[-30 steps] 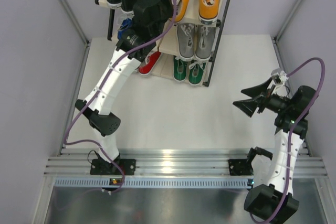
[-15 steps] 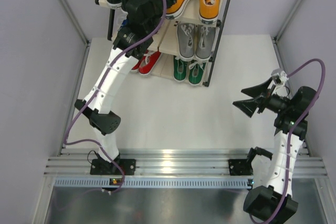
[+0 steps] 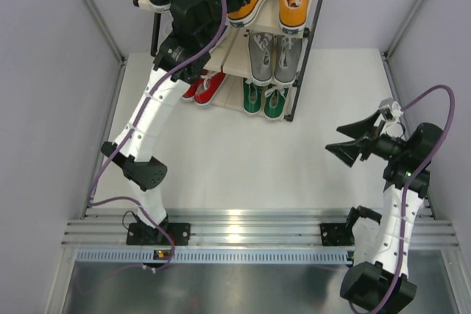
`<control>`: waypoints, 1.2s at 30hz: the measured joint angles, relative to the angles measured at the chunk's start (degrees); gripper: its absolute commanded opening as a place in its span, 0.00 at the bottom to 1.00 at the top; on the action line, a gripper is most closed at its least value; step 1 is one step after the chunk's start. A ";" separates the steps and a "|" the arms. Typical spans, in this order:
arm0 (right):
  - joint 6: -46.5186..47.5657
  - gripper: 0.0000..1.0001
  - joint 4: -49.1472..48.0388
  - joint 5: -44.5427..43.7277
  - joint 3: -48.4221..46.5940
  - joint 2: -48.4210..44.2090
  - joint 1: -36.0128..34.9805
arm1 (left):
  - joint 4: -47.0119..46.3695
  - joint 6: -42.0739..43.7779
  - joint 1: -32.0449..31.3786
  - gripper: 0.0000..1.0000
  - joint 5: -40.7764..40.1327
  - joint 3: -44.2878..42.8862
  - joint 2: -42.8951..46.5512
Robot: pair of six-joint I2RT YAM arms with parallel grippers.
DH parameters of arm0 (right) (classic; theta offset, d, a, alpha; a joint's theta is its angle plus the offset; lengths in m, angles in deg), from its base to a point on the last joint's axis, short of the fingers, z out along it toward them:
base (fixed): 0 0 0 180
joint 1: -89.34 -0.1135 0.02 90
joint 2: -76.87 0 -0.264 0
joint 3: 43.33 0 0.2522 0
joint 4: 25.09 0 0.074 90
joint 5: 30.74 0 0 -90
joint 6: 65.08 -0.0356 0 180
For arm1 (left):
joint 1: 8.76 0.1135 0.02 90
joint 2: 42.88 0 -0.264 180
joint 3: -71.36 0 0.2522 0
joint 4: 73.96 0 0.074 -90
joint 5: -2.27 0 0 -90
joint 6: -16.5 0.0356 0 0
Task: Place and organize the shoes onto the shoe shelf
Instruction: Place the shoe at the shoe shelf, then adjust the shoe at the shoe shelf.
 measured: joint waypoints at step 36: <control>1.55 0.99 -0.17 -0.98 0.76 1.81 0.00 | 6.49 11.28 0.04 0.19 18.38 24.74 16.81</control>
